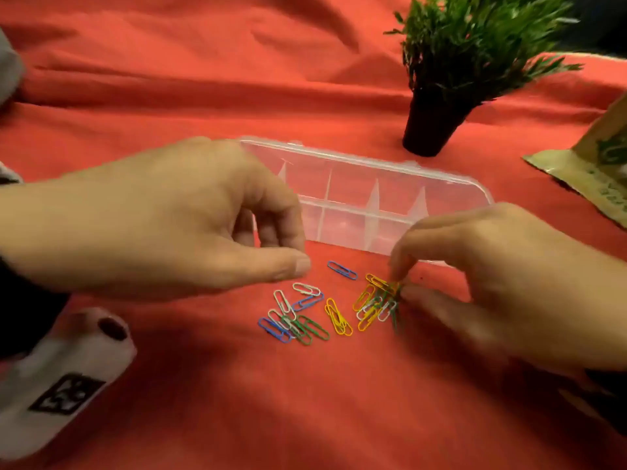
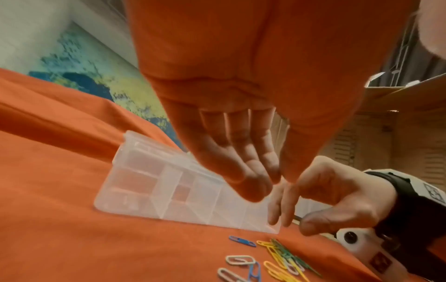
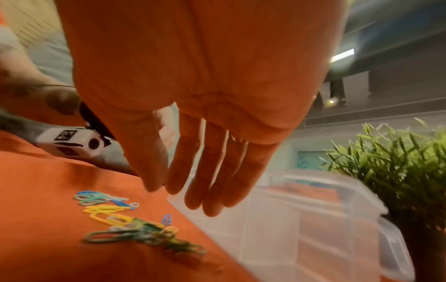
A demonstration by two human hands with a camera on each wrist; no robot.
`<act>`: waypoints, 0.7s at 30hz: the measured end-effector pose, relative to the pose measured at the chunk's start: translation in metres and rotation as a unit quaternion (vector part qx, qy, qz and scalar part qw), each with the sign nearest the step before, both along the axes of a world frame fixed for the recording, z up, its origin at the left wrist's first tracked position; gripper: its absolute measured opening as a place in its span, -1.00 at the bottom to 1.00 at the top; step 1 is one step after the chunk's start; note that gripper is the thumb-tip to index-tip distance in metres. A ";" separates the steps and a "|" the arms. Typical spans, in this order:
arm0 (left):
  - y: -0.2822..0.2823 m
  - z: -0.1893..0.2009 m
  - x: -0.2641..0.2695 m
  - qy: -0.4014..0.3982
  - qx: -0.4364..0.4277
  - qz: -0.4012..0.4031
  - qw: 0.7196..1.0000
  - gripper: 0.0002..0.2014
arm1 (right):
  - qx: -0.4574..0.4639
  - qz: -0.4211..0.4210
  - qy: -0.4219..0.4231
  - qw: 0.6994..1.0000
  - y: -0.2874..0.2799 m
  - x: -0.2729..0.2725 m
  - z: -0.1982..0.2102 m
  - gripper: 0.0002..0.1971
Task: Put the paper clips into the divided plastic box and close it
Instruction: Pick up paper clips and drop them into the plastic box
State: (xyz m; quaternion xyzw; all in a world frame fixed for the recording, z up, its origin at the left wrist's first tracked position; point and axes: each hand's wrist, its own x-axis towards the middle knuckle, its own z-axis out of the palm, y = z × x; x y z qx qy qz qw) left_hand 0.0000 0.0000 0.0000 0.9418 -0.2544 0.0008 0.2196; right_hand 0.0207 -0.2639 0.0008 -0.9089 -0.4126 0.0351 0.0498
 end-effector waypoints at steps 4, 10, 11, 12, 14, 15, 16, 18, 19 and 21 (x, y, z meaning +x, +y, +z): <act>-0.019 0.011 -0.026 -0.022 0.001 0.007 1.000 -0.83 | -0.039 -0.008 -0.001 0.999 0.007 -0.021 -0.004 -0.70; -0.030 -0.005 -0.021 -0.009 0.091 0.033 0.995 -0.82 | -0.057 -0.029 0.003 0.998 0.020 -0.032 -0.010 -0.64; -0.029 -0.004 -0.020 -0.018 0.103 0.039 0.994 -0.81 | -0.054 -0.026 -0.003 0.998 0.023 -0.033 -0.011 -0.68; -0.031 -0.007 -0.017 -0.019 0.107 0.042 0.993 -0.81 | -0.055 -0.029 -0.001 0.998 0.026 -0.030 -0.015 -0.71; -0.033 -0.009 -0.016 -0.024 0.109 0.046 0.993 -0.82 | -0.045 -0.031 -0.008 0.998 0.031 -0.029 -0.018 -0.78; -0.034 -0.011 -0.015 -0.021 0.108 0.045 0.993 -0.83 | -0.044 -0.033 -0.007 0.998 0.032 -0.027 -0.020 -0.80; -0.036 -0.012 -0.013 -0.015 0.106 0.040 0.993 -0.85 | -0.042 -0.036 -0.005 0.998 0.033 -0.023 -0.021 -0.81; -0.040 -0.014 -0.011 0.002 0.109 0.030 0.994 -0.88 | -0.036 -0.038 0.010 0.999 0.034 -0.018 -0.022 -0.77; -0.042 -0.015 -0.010 0.008 0.114 0.024 0.993 -0.88 | -0.028 -0.039 0.016 0.999 0.034 -0.016 -0.022 -0.76; -0.044 -0.016 -0.007 0.014 0.121 0.016 0.992 -0.85 | -0.021 -0.045 0.026 0.998 0.032 -0.015 -0.019 -0.80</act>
